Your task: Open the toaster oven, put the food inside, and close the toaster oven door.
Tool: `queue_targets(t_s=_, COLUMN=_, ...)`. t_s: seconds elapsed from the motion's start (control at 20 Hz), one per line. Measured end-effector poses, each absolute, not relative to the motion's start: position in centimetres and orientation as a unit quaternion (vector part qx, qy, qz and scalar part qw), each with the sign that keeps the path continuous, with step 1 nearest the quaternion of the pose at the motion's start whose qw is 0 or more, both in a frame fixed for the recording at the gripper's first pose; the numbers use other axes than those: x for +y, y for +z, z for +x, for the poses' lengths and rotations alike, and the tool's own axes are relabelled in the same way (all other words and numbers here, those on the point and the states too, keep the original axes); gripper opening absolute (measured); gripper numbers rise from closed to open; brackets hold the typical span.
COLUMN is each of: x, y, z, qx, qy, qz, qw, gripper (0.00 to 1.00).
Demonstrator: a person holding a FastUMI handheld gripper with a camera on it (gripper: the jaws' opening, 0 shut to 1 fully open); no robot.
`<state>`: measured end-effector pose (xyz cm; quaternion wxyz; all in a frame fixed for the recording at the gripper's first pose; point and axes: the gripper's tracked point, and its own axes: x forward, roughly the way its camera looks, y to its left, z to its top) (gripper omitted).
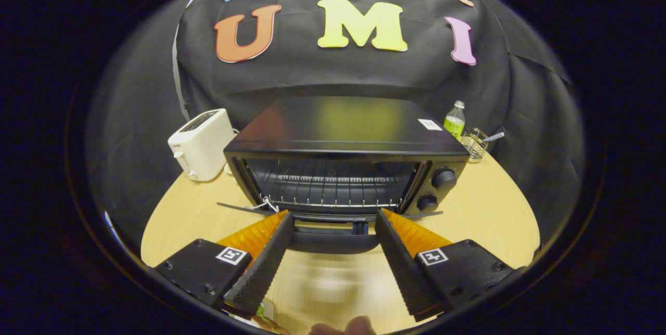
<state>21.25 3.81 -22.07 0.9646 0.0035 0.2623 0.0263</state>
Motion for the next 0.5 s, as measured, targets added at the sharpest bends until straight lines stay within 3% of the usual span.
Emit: queue_targets(t_s=0.5, x=3.3, y=-28.3, z=16.8, qx=0.349, qy=0.039, qz=0.050, qw=0.935, gripper=1.00)
